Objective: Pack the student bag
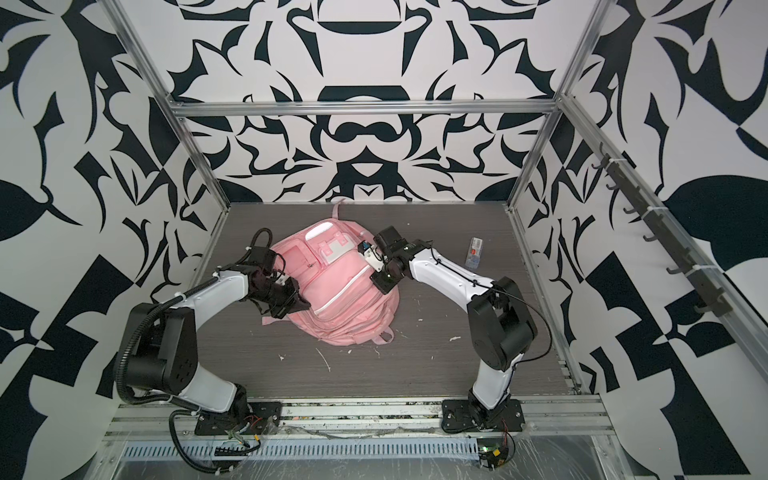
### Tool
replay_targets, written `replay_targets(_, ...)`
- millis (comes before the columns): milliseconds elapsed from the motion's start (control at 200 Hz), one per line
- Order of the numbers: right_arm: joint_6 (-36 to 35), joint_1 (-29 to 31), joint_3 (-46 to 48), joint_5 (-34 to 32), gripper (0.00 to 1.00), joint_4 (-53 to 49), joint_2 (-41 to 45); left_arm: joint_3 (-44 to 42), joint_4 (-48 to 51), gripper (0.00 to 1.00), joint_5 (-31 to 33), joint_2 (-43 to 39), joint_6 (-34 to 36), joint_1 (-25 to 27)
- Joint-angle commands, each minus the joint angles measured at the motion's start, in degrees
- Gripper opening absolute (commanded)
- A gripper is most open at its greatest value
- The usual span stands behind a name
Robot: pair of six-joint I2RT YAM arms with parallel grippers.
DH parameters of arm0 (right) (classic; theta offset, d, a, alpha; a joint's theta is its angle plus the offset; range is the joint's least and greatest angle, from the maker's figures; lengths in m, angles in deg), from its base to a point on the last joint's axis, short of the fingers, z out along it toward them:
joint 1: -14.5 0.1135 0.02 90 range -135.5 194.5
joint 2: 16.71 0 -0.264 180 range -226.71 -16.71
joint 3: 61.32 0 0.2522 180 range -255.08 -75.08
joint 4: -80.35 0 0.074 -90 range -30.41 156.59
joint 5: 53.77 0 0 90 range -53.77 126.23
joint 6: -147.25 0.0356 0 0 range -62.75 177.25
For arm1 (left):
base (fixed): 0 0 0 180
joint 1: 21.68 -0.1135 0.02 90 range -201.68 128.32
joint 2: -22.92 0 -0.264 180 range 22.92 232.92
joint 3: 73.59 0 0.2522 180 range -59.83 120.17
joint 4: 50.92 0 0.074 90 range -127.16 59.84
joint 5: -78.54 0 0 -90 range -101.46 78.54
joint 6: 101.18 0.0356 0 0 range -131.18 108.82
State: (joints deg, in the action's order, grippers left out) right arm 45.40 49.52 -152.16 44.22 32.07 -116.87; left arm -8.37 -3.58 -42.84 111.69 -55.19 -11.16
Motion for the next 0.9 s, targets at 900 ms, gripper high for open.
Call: replay_targets(900, -5.09, 14.68, 2.80, -1.26, 0.00, -7.05, 6.71, -1.57, -16.49, 0.00, -9.17, -7.82, -16.55, -0.50)
